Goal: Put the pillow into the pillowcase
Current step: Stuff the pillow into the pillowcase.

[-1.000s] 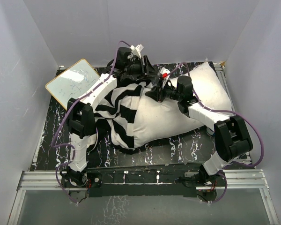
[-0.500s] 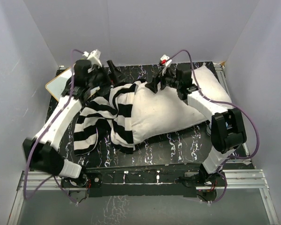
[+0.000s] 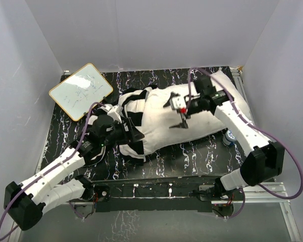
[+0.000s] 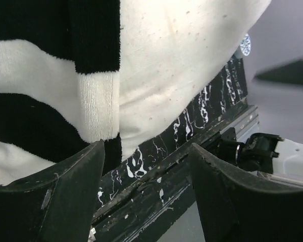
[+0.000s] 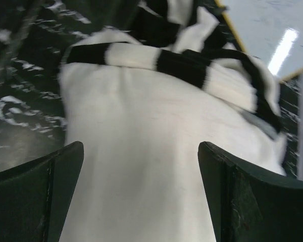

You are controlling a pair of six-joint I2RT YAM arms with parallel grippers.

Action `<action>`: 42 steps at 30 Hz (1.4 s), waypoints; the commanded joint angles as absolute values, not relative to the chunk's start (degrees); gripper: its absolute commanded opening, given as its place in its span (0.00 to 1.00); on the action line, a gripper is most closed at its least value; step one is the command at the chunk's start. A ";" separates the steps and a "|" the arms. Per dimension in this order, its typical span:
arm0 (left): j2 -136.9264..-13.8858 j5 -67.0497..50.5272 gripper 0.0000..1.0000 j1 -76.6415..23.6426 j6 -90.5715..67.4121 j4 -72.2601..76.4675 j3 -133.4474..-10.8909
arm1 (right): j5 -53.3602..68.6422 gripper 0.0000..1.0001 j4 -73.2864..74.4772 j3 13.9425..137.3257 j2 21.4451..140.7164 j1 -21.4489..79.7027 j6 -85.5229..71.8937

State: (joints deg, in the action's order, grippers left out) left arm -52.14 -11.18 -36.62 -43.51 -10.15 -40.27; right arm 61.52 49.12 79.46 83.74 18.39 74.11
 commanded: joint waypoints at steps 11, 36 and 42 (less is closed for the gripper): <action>-66.52 2.68 0.54 -43.99 -44.26 -10.52 -41.96 | 45.80 0.99 43.20 64.05 81.14 29.31 80.03; -68.45 -12.64 0.05 -44.12 -40.76 -4.89 -49.21 | 19.91 0.08 2.07 76.44 93.93 31.23 15.97; -71.39 -17.84 0.05 -44.07 -40.96 -1.78 -53.28 | 21.01 0.08 -1.38 74.25 96.79 30.06 10.51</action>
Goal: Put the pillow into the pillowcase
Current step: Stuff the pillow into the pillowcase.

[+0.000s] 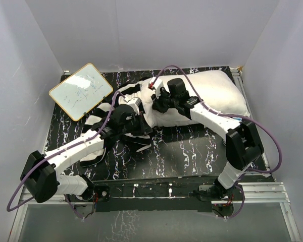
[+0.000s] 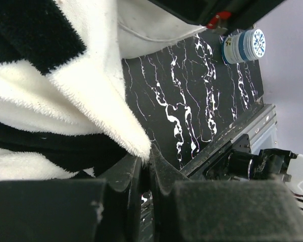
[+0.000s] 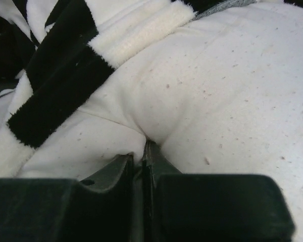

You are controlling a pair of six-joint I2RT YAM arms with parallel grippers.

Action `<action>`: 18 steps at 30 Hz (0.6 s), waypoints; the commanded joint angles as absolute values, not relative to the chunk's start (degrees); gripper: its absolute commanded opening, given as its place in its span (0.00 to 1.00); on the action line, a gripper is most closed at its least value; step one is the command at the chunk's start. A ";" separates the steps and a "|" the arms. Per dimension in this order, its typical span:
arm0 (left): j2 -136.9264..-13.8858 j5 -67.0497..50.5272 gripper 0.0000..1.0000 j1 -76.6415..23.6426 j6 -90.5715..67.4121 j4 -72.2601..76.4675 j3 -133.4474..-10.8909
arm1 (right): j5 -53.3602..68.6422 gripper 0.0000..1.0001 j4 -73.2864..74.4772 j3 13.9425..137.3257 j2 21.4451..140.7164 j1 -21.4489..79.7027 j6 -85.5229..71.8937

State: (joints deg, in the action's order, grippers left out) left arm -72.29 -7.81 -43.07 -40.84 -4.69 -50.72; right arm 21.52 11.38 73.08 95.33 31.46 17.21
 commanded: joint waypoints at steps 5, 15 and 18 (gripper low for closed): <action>-71.22 -18.16 0.07 -44.12 -42.51 0.89 -54.83 | 33.36 0.08 -11.31 63.14 96.01 32.44 4.15; -65.91 -23.00 0.06 -44.12 -46.29 4.87 -54.03 | 32.30 0.08 -15.48 61.01 94.91 26.26 -1.81; -67.12 -24.90 0.07 -44.12 -45.80 5.21 -53.73 | 33.92 0.08 -17.18 61.39 93.84 24.92 -3.24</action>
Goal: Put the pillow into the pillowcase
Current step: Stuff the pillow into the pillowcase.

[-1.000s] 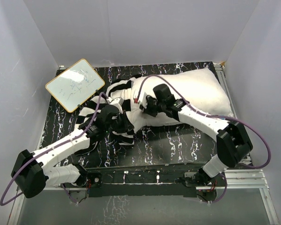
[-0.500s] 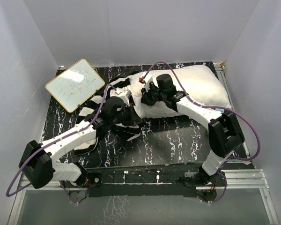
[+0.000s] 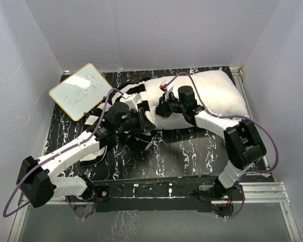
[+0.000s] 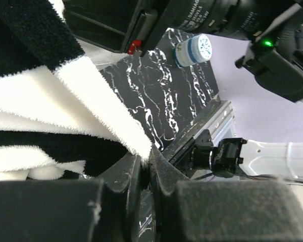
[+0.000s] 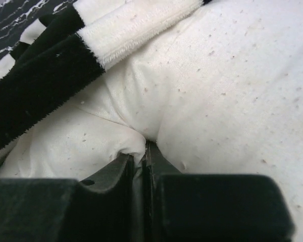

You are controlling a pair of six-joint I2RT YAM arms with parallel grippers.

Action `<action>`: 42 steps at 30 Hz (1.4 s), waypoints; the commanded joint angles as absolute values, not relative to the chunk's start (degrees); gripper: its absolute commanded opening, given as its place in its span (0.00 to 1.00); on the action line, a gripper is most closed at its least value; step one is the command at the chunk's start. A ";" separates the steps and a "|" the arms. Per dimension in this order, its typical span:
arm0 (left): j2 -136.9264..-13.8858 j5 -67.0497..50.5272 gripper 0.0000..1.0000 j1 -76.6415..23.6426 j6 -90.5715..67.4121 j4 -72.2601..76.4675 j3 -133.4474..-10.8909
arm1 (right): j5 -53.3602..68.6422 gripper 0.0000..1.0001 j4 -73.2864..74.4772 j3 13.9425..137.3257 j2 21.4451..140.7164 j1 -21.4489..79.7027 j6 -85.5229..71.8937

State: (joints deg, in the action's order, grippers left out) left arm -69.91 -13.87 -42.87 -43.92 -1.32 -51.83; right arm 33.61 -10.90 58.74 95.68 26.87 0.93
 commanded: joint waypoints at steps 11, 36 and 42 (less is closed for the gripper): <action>-75.60 -11.74 0.43 -44.02 -40.52 -5.07 -49.46 | 60.97 0.37 -2.12 61.41 93.88 26.38 17.59; -43.13 -8.86 0.79 -44.08 -59.82 11.88 -12.02 | 44.68 0.94 23.87 62.63 84.75 31.73 65.06; -56.91 -4.58 0.82 -44.12 -57.67 29.23 -10.43 | 39.26 0.88 12.18 56.99 84.55 32.49 58.91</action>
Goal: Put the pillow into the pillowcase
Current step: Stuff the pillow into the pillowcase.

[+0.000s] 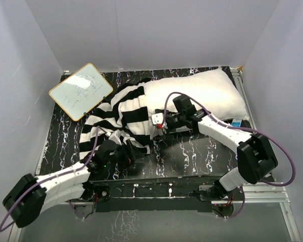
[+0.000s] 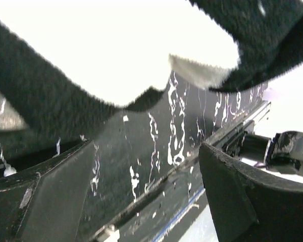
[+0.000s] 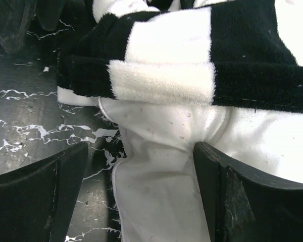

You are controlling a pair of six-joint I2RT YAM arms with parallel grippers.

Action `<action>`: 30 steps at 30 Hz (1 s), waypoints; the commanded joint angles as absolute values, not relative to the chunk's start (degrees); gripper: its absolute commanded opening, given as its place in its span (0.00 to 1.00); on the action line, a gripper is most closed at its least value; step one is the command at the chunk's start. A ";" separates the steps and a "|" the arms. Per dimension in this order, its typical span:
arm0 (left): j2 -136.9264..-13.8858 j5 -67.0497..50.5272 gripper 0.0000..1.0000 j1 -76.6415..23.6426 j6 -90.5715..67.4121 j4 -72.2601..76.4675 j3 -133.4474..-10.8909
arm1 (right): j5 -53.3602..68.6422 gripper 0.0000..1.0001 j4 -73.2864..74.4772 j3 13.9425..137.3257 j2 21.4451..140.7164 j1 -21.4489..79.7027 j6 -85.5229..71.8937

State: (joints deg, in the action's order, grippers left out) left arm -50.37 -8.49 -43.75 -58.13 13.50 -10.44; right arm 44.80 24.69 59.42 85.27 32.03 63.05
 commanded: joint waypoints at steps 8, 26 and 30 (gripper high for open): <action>-71.25 -1.59 0.65 -44.12 -59.21 37.68 -12.42 | 36.12 0.85 -6.83 48.32 85.96 34.90 49.04; -73.51 -8.08 0.00 -44.12 -53.83 43.75 -19.90 | 30.41 0.08 -24.73 53.89 92.30 35.30 18.07; -71.07 -14.64 0.00 -44.12 -52.52 37.68 -26.84 | 30.75 0.08 -18.45 67.68 95.95 33.78 6.33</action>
